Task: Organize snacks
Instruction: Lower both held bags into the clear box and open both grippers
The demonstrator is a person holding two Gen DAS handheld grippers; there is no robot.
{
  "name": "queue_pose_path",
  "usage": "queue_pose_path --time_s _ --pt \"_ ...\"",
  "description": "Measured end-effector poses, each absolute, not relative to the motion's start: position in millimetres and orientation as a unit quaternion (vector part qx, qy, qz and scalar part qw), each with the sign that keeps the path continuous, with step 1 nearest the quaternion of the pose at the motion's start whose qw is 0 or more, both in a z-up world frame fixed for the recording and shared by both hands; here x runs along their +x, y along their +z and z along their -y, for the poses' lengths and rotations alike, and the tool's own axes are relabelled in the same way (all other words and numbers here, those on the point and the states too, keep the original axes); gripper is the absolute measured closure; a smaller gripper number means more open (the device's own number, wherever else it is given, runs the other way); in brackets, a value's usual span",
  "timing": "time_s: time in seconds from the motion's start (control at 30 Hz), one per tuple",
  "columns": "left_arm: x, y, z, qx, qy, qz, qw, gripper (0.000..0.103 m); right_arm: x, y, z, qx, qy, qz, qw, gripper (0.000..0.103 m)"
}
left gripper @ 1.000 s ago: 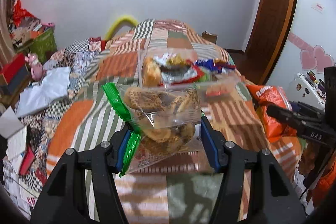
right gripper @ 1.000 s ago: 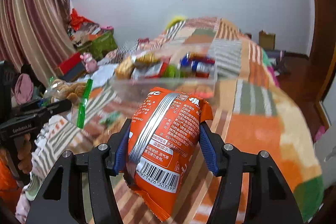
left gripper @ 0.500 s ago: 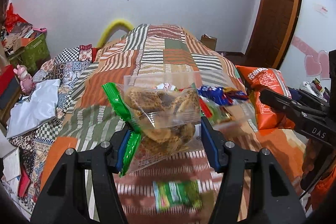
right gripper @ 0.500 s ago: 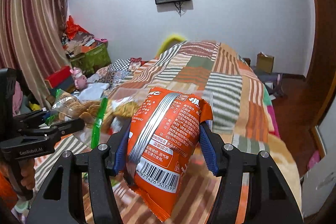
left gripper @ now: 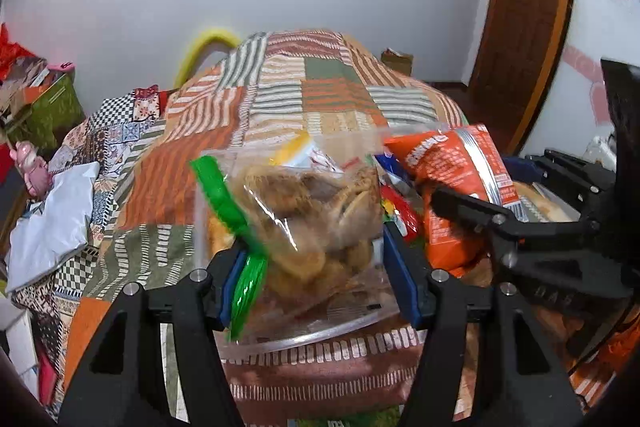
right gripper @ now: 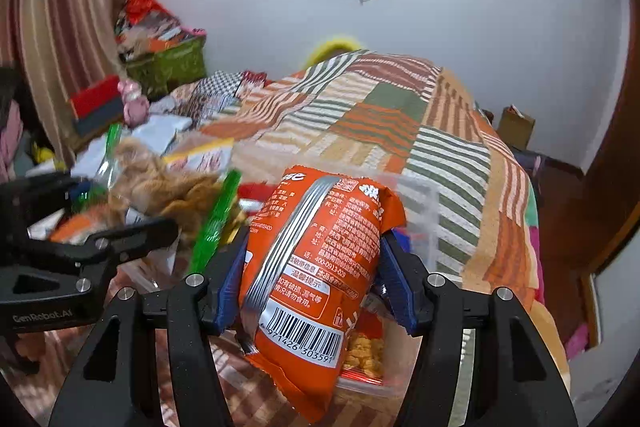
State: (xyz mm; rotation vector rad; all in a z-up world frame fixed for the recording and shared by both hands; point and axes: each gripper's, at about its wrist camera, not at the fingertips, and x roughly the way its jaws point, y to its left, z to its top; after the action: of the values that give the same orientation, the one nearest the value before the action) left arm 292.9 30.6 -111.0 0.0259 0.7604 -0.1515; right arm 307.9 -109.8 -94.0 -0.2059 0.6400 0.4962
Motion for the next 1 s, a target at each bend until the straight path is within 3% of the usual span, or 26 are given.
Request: queue_pose_path --time_s 0.13,0.33,0.47,0.8,1.0 --pt "287 -117 -14 0.071 -0.068 -0.366 0.926 0.042 307 -93 113 -0.098 0.245 -0.315 0.912 0.043" --pt "282 -114 -15 0.050 -0.093 -0.380 0.919 0.042 303 -87 113 -0.115 0.229 -0.317 0.913 0.037" --pt "272 -100 -18 0.040 -0.099 -0.364 0.925 0.042 292 -75 118 -0.123 0.216 -0.295 0.923 0.023" --pt "236 -68 -34 0.008 -0.087 -0.344 0.935 0.041 256 -49 131 -0.074 0.243 -0.298 0.920 0.020" --pt "206 -67 -52 -0.014 -0.069 -0.352 0.933 0.032 228 -55 125 -0.045 0.267 -0.314 0.910 0.019"
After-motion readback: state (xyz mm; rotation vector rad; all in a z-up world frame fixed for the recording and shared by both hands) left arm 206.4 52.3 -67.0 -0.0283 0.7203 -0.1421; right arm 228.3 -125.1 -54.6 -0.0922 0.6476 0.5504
